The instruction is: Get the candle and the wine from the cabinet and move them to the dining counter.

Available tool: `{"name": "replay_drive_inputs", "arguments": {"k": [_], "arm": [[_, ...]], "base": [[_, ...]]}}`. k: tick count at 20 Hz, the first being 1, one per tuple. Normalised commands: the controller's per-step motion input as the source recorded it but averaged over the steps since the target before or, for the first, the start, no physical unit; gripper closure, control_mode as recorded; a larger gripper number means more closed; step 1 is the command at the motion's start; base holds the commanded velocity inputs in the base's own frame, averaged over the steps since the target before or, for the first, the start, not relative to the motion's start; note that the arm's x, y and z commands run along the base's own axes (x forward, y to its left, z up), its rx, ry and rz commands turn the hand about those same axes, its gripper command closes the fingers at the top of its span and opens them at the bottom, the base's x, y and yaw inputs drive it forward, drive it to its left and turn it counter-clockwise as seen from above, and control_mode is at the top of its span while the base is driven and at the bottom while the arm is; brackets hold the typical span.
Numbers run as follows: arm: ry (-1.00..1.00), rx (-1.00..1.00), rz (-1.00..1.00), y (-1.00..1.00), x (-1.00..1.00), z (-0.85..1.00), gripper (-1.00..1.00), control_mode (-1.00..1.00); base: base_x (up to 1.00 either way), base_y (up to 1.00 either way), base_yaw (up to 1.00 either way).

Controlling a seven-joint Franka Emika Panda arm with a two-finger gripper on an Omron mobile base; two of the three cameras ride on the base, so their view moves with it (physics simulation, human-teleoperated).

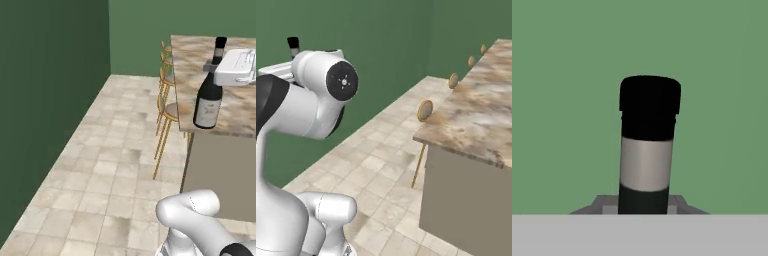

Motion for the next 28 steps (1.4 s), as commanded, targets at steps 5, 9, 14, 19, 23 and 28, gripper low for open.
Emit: {"name": "replay_drive_inputs", "arguments": {"k": [5, 9, 14, 19, 23, 28], "arm": [[0.0, 0.0, 0.0, 0.0, 0.0, 0.0, 1.0, 1.0], [0.0, 0.0, 0.0, 0.0, 0.0, 0.0, 1.0, 1.0], [0.0, 0.0, 0.0, 0.0, 0.0, 0.0, 1.0, 1.0], [0.0, 0.0, 0.0, 0.0, 0.0, 0.0, 1.0, 1.0], [0.0, 0.0, 0.0, 0.0, 0.0, 0.0, 1.0, 1.0], [0.0, 0.0, 0.0, 0.0, 0.0, 0.0, 1.0, 1.0]], "base": [[0.9, 0.84, -0.62], [0.66, 0.68, -0.6], [0.66, 0.76, -0.6], [0.73, 0.88, -0.61], [0.84, 0.85, -0.63], [0.7, 0.78, -0.67]]}}
